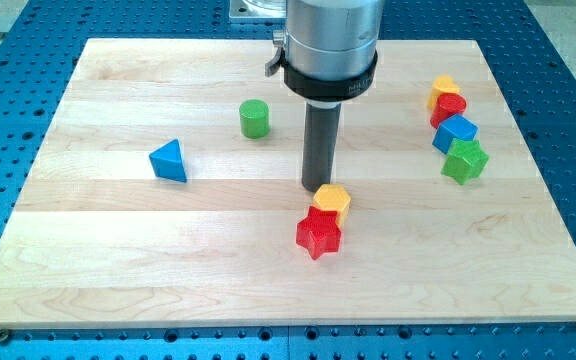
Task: Move the red star to the bottom right corner
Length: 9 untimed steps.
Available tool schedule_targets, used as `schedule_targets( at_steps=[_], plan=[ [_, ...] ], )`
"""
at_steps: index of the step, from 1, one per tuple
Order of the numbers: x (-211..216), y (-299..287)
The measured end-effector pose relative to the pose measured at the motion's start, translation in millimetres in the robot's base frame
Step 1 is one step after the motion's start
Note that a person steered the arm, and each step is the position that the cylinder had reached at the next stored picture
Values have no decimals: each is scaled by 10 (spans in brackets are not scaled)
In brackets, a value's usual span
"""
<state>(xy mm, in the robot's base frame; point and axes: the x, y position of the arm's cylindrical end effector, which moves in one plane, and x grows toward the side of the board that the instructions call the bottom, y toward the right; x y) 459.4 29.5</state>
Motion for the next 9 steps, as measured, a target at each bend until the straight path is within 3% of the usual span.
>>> schedule_targets(
  at_steps=[1,2,3,5,6,9],
  plan=[
    [-59,-414],
    [276,-552],
    [751,-354],
    [681,689],
    [681,824],
    [782,127]
  ],
)
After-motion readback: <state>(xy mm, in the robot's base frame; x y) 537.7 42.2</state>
